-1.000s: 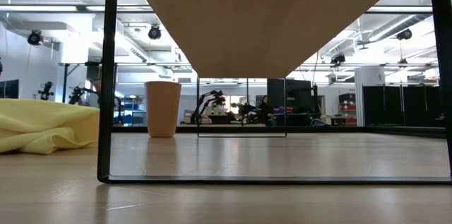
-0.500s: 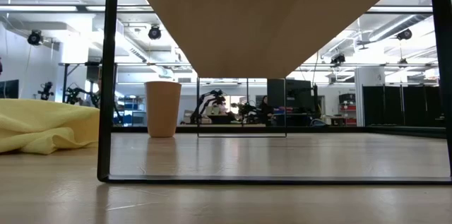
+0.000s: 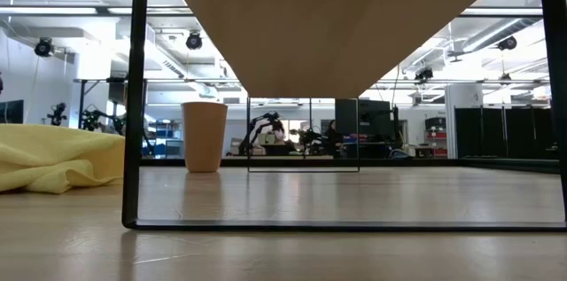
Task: Stack small to large cups/mugs on shelf
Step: Put the blue mug on the shelf
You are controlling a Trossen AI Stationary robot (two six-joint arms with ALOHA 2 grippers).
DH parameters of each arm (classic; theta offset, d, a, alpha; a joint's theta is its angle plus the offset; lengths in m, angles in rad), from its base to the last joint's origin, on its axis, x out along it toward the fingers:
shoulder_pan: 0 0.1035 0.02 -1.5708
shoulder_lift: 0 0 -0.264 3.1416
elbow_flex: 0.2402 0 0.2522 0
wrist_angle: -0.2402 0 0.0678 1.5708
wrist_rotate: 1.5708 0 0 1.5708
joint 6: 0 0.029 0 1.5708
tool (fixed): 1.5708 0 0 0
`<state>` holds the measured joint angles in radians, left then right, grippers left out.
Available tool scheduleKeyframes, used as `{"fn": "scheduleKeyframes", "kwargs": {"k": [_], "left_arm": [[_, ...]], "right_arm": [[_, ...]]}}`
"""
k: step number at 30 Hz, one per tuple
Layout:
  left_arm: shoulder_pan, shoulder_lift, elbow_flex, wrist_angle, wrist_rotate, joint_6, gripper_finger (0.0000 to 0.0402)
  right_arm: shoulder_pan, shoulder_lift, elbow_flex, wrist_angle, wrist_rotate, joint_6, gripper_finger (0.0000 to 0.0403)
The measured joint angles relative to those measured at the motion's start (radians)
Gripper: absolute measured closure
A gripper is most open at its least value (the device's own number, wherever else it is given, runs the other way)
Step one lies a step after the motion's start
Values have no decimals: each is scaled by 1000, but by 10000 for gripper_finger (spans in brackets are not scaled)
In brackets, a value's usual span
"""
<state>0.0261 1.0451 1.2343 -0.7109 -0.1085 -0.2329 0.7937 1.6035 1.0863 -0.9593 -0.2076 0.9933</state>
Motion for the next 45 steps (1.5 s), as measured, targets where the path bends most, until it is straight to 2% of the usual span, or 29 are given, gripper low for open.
{"fn": "scheduleKeyframes", "kwargs": {"k": [2,7,13,19,26,36,45], "left_arm": [[0,0,0,0,0,0,300],[0,0,0,-2,0,0,300],[0,0,0,-1,0,0,300],[0,0,0,0,0,0,300],[-1,0,0,0,0,0,300],[-1,0,0,-1,1,0,300],[-1,0,0,-2,1,0,300]], "right_arm": [[0,0,3,-5,2,2,384],[0,1,27,-1,3,11,385],[-1,1,84,-44,2,135,387],[-6,1,169,-168,32,228,388],[-36,1,290,-341,79,236,389],[-114,1,477,-606,202,202,389],[-196,-8,607,-611,301,130,389]]}}
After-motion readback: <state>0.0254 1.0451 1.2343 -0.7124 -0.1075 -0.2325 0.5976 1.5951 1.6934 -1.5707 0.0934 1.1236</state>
